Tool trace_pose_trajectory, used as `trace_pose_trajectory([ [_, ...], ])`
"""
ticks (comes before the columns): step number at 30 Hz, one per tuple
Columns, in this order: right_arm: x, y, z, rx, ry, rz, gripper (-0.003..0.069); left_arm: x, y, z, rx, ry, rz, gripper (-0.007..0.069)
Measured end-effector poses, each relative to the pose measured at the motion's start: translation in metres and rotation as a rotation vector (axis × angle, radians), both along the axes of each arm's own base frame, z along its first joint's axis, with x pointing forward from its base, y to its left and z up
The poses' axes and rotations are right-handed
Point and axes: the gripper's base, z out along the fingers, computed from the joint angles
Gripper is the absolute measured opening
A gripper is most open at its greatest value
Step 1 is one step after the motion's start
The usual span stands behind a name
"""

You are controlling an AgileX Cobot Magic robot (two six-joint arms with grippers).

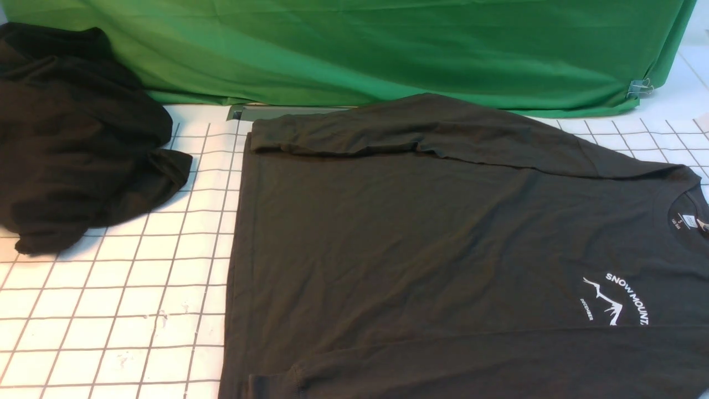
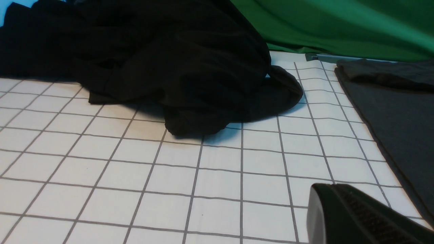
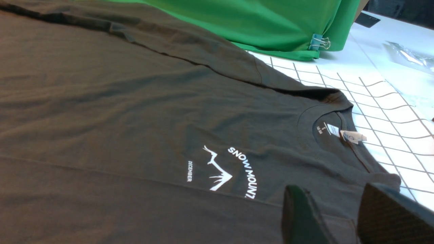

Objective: Fold a long-sleeved shirt over a white checkered tablecloth.
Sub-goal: 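Grasp the left edge of the dark T-shirt lying flat on the table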

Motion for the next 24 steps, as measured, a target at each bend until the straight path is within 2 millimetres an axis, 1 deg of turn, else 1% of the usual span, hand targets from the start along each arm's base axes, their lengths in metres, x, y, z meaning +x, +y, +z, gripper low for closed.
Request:
trace_pose_trajectory([
  [11,0.0000,0.0000,0.0000,0.000,0.000,0.000,0.0246,0.0000,0.0000,0.0000,0.000,0.000,0.000,0.0003],
  [13,0.0001,0.0000,0.0008,0.000,-0.009,0.000,0.0246,0.0000,0.0004,0.0003,0.022,0.000,0.002,0.0003],
  [20,0.0004,0.0001,0.0026,0.001,-0.029,0.001,0.0246,0.0005,0.0005,0.0050,0.052,-0.049,0.000,0.0003],
  [24,0.0004,0.0001,0.0028,0.004,-0.031,0.000,0.0246,0.0007,-0.0003,0.0062,-0.001,-0.070,-0.003,0.0003],
])
